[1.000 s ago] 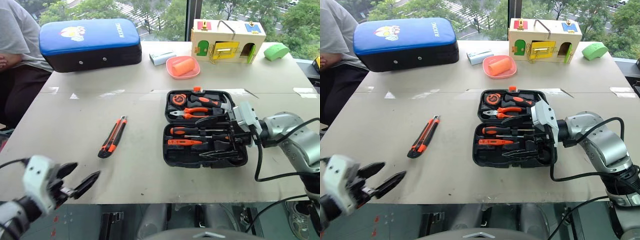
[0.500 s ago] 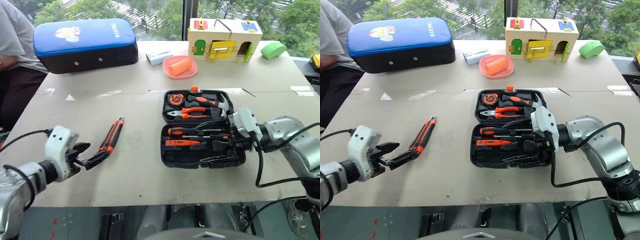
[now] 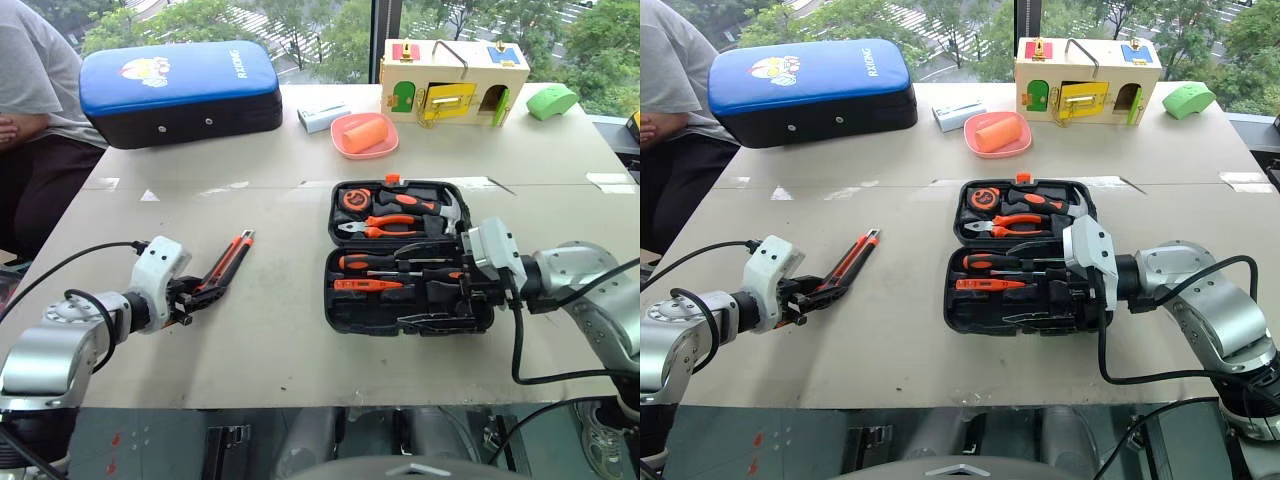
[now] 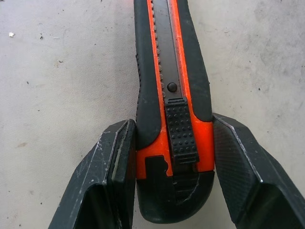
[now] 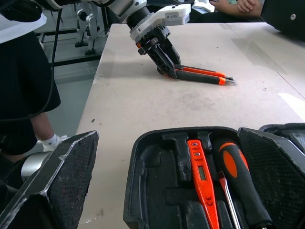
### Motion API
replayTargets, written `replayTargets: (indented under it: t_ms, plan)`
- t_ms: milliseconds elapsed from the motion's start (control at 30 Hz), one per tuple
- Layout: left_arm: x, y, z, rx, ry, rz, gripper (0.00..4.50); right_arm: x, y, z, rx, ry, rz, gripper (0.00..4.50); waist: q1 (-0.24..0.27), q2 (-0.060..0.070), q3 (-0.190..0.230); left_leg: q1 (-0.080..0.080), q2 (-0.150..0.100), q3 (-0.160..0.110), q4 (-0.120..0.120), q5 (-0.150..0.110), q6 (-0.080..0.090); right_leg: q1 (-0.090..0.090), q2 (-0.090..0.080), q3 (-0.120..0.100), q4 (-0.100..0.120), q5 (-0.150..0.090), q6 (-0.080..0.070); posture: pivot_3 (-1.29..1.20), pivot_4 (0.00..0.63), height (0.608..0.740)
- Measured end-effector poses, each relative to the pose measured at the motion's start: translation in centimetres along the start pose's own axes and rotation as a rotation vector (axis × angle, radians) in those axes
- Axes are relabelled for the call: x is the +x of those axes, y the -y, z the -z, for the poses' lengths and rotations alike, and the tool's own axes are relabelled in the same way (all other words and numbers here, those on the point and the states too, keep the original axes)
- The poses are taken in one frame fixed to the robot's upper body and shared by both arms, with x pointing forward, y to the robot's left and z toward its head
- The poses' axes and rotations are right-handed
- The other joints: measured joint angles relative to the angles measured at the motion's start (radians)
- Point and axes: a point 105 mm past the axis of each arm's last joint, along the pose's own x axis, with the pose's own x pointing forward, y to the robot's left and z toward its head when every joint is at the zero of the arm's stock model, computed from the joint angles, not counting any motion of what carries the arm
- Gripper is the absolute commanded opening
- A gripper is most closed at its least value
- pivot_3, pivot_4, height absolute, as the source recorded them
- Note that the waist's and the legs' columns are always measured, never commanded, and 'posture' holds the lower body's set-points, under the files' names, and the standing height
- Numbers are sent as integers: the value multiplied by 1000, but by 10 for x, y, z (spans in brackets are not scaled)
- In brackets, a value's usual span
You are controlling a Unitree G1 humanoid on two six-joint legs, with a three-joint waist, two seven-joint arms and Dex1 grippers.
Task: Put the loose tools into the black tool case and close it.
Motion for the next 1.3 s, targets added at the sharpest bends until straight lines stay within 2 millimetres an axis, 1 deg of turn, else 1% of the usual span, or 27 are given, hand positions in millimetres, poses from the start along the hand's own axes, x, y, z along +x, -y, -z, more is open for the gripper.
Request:
replayTargets:
  t_ms: [67,100,167,200,233,267,300,333,400,433,467,533,567,633,667,700,767,900,1133,1300]
  plan:
    - [1,11,-13,30,52,83,1966,-2,-1,3,7,-14,0,4500,1,-2,1,-2,0,-1,1,0,0,0,0,-1,-1,0,0,0,150,735]
    - [0,20,-25,67,89,148,1966,-4,-3,5,11,-24,-2,4500,1,-5,2,-2,0,-1,1,0,0,-1,0,-1,-1,0,0,0,150,735]
    - [-12,55,-67,232,193,364,1966,-12,-10,13,28,-70,-5,4500,5,-8,3,-4,0,-2,1,0,0,-1,0,-2,-3,0,0,0,150,735]
    - [-16,63,-77,280,218,409,1966,-14,-10,14,28,-76,-4,4500,2,-8,3,-4,0,-1,1,0,0,-1,0,-1,-3,0,0,0,150,735]
    - [-20,79,-93,378,239,497,1965,-19,-13,16,32,-91,7,4500,2,-8,3,-4,0,-1,1,0,0,-1,0,-1,-3,0,0,0,150,735]
    - [-23,90,-100,456,238,569,1965,-23,-15,19,39,-104,19,4500,1,-8,3,-4,0,-1,1,0,0,-1,0,-1,-3,0,0,0,150,735]
    - [-22,104,-101,528,212,664,1965,-29,-17,21,46,-120,41,4500,-5,-6,2,-3,0,0,0,0,0,-1,1,0,-3,0,0,0,150,735]
    - [-20,110,-98,550,194,710,1965,-31,-17,22,50,-125,52,4500,-8,-5,2,-3,0,1,0,0,0,-1,1,1,-3,0,0,0,150,735]
    - [-10,131,-86,606,118,871,1965,-43,-21,28,77,-154,105,4500,-15,-5,2,-2,1,3,0,0,0,-1,3,2,-2,0,0,0,150,735]
    - [-1,142,-80,639,80,953,1965,-51,-25,31,97,-181,134,4500,-12,-5,2,-2,1,3,0,0,0,-1,3,2,-2,0,0,0,150,735]
    - [6,147,-76,661,59,991,1965,-55,-28,32,104,-194,153,4500,-11,-5,2,-2,1,3,1,0,0,-1,4,2,-1,0,0,0,150,735]
    - [14,151,-73,689,34,1018,1965,-60,-31,32,106,-206,179,4500,-11,-6,3,-2,1,3,2,0,1,-1,6,2,0,0,0,0,150,735]
    - [23,154,-74,719,22,1025,1965,-63,-35,33,117,-213,199,4500,-8,-6,3,-2,1,3,3,-2,4,0,6,2,0,0,0,0,150,735]
    - [32,156,-75,739,13,1023,1965,-64,-38,32,123,-216,213,4500,-7,-6,3,-2,1,3,4,-2,4,0,7,2,1,0,0,0,150,735]
    - [42,156,-73,748,-6,1004,1965,-63,-41,29,119,-213,212,4500,-9,-7,3,-2,1,3,6,-2,5,0,9,2,1,0,1,0,150,735]
    - [59,159,-78,777,-27,962,1965,-65,-47,30,138,-221,236,4500,-8,-9,4,-2,2,3,7,-2,5,1,9,2,2,0,1,0,150,735]
    - [67,163,-82,776,-35,943,1965,-64,-47,27,126,-218,248,4500,-7,-9,4,-2,2,3,9,-2,5,2,9,2,3,0,1,0,150,735]
    - [69,174,-81,735,-50,972,1965,-64,-46,28,127,-217,273,4500,-9,-9,4,-2,2,3,11,-2,4,2,9,2,3,0,1,0,150,735]
    - [57,179,-72,701,-113,1002,1965,-64,-41,28,121,-213,288,4500,-8,-9,4,-2,3,2,11,-1,2,2,8,2,4,0,1,0,150,735]
    - [61,182,-68,679,-129,993,1965,-61,-41,29,126,-206,273,4500,-6,-9,4,-2,2,2,14,-1,3,4,8,1,4,0,1,0,150,735]
